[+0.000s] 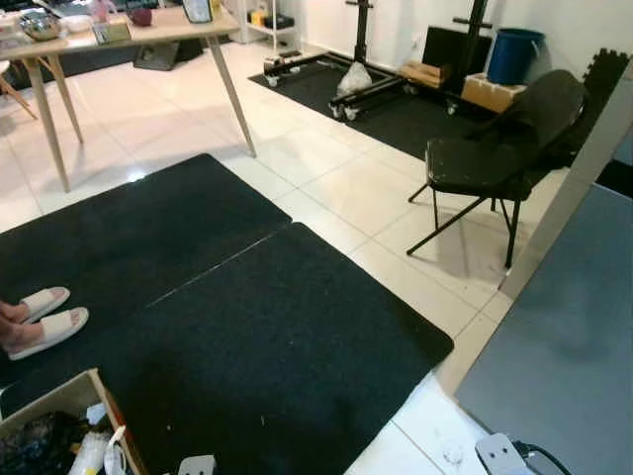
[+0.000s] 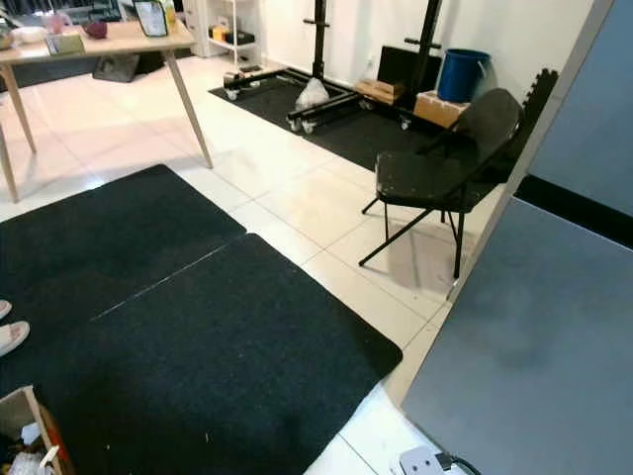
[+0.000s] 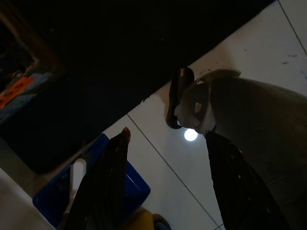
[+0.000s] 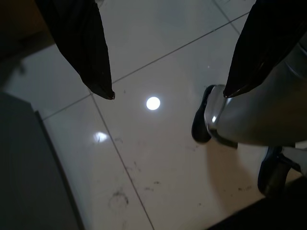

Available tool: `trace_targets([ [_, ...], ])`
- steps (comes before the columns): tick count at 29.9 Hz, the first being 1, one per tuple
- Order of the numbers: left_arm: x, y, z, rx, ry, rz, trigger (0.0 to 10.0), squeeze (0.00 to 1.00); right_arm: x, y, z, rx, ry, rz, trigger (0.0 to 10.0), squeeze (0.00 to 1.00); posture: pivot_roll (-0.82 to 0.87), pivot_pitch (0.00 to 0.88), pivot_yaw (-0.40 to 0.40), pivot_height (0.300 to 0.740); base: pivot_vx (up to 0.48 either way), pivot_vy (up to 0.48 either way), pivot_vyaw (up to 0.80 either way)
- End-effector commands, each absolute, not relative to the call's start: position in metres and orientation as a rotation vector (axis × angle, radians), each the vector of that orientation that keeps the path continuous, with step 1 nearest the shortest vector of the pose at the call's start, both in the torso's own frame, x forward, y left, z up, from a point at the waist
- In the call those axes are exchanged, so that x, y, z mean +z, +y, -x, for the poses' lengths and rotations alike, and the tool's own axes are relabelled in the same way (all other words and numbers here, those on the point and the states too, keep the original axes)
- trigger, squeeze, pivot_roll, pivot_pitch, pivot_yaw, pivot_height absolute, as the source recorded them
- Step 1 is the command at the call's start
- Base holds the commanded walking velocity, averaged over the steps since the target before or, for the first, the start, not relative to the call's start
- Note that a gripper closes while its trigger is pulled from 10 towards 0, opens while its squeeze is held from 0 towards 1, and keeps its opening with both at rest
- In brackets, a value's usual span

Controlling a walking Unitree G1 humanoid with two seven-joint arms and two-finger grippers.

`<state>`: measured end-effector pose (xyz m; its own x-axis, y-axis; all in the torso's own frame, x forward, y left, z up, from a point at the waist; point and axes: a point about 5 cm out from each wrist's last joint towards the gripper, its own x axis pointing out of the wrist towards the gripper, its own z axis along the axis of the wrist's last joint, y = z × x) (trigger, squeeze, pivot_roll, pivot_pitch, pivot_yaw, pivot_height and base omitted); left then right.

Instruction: Restocking fridge

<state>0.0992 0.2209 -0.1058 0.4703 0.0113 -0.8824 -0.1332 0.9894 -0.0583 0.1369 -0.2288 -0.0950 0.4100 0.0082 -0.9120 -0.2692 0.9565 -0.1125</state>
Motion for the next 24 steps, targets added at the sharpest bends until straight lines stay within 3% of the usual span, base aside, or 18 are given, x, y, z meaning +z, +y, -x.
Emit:
trace_targets([
  [1,-0.1065,0.2213,-0.0965,0.092,1.086,0.132,10.0,0.0,-0.0956,-0.2292,-0.1349,0.179,1.145,0.263,10.0,0.0,-0.06,0.0,-0.031,0.74,0.0,0.0,0.0],
  [24,-0.1071,0.2224,-0.0932,0.068,1.108,0.104,10.0,0.0,-0.0974,-0.2258,-0.1318,0.201,1.154,0.274,10.0,0.0,-0.06,0.0,-0.03,0.74,0.323,0.0,0.0],
])
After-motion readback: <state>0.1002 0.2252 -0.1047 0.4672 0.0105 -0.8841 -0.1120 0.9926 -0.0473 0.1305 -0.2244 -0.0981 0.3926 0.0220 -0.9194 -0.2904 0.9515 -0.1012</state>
